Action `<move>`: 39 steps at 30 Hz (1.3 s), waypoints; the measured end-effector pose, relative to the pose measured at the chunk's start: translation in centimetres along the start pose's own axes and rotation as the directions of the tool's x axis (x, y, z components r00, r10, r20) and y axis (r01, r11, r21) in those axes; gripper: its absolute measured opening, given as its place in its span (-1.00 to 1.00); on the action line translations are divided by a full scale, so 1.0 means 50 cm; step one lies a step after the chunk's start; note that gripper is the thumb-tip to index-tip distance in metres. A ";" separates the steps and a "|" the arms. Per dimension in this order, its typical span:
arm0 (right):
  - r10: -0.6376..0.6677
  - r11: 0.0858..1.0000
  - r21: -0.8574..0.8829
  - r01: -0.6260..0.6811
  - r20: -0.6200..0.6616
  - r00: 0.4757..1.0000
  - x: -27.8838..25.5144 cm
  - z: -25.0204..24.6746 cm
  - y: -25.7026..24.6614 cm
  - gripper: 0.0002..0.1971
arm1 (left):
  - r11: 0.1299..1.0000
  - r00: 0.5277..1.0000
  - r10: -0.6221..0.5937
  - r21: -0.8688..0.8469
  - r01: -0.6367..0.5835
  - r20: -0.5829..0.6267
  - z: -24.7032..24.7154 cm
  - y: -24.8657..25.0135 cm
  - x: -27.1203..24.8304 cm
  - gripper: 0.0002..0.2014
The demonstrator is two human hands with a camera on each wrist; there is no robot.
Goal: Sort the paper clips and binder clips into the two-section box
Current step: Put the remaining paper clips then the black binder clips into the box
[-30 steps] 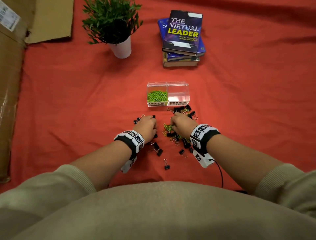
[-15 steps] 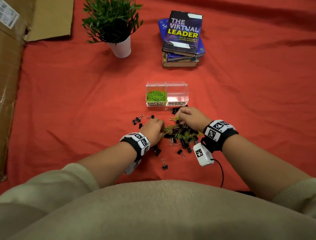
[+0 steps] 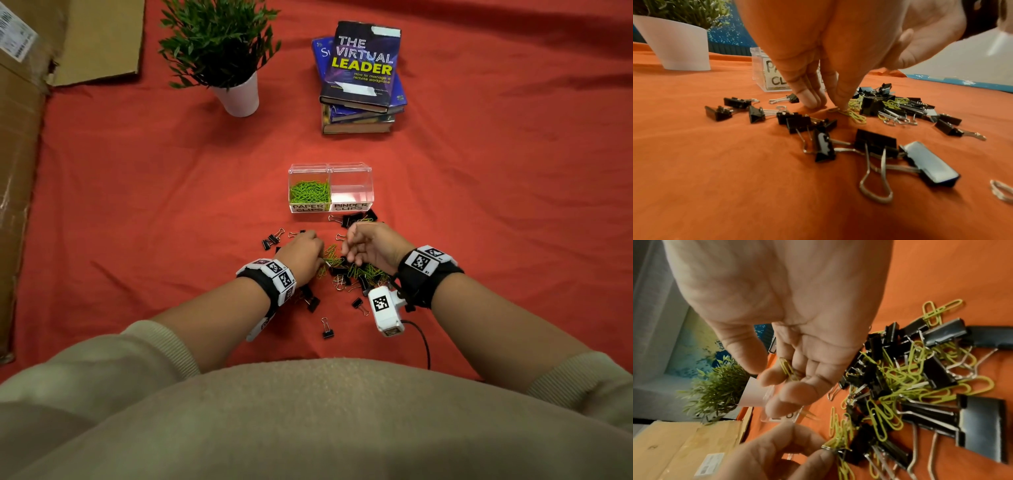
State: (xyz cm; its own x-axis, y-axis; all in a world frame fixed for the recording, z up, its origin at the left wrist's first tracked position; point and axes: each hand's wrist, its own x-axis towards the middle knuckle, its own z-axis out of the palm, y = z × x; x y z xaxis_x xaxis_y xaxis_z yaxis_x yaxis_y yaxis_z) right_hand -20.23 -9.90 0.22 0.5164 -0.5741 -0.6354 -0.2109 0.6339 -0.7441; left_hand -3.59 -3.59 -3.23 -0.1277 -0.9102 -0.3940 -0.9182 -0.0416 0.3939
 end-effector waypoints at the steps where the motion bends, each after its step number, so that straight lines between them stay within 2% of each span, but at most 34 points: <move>1: 0.022 0.999 -0.042 -0.023 -0.027 0.999 0.006 -0.001 0.004 -0.78 | 1.000 1.000 -0.010 -0.022 0.010 0.001 -0.003 0.000 -0.001 -0.84; 4: 0.019 0.940 -0.336 -0.066 -0.140 0.990 0.023 -0.005 0.015 -0.80 | 0.989 0.997 -0.074 -0.125 0.073 -0.004 -0.013 -0.002 -0.004 -0.91; 7: -0.094 0.726 -0.686 -0.046 -0.165 0.982 0.035 -0.005 0.025 -0.80 | 0.969 0.992 -0.121 -0.220 0.114 -0.019 -0.019 -0.006 -0.009 -0.95; 9: -0.157 0.579 -0.816 0.010 -0.100 0.983 0.037 0.004 0.027 -0.81 | 0.961 0.992 -0.122 -0.254 0.112 -0.022 -0.020 -0.009 -0.011 -0.94; 11: -0.164 0.519 -0.853 0.056 -0.034 0.986 0.037 0.015 0.025 -0.76 | 0.951 0.993 -0.115 -0.290 0.106 -0.014 -0.021 -0.009 -0.013 -0.89; 12: -0.159 0.519 -0.852 0.066 -0.020 0.987 0.037 0.020 0.024 -0.72 | 0.945 0.994 -0.112 -0.311 0.104 -0.007 -0.021 -0.010 -0.013 -0.84; 14: -0.156 0.566 -0.822 0.068 -0.026 0.987 0.036 0.026 0.020 -0.72 | 0.937 0.994 -0.112 -0.333 0.105 -0.002 -0.021 -0.011 -0.013 -0.76; 17: -0.144 0.590 -0.804 0.069 -0.021 0.989 0.033 0.032 0.016 -0.79 | 0.925 0.993 -0.117 -0.366 0.102 -0.018 -0.023 -0.013 -0.015 -0.79; 21: -0.116 0.472 -0.875 0.104 0.056 0.992 0.030 0.031 0.023 -0.78 | 0.849 0.982 -0.184 -0.508 0.143 -0.031 -0.025 -0.007 -0.018 -0.85; 26: -0.125 0.572 -0.817 0.076 0.005 0.992 0.022 0.034 0.026 -0.76 | 0.766 0.968 -0.249 -0.618 0.179 -0.028 -0.022 -0.001 -0.016 -0.97; 29: -0.075 0.684 -0.729 0.035 -0.022 0.997 0.025 0.034 0.033 -0.76 | 0.705 0.964 -0.264 -0.686 0.182 -0.016 -0.015 0.009 -0.017 -0.92; 34: -0.056 0.823 -0.568 -0.002 -0.084 0.995 0.017 0.030 0.032 -0.79 | 0.677 0.966 -0.260 -0.714 0.178 -0.006 -0.013 0.013 -0.016 -0.85; 39: -0.049 0.861 -0.508 -0.039 -0.158 0.986 0.019 0.014 0.041 -0.76 | 0.688 0.969 -0.247 -0.699 0.195 0.027 -0.025 -0.004 -0.023 -0.89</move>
State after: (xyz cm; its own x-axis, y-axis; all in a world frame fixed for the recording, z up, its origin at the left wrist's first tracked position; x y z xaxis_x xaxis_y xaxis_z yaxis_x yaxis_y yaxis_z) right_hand -19.62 -8.80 -1.74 0.3882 -0.6791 -0.6230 -0.6231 0.3047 -0.7204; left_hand -2.82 -3.06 -1.82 0.0925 -0.8602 -0.5016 -0.3945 -0.4942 0.7747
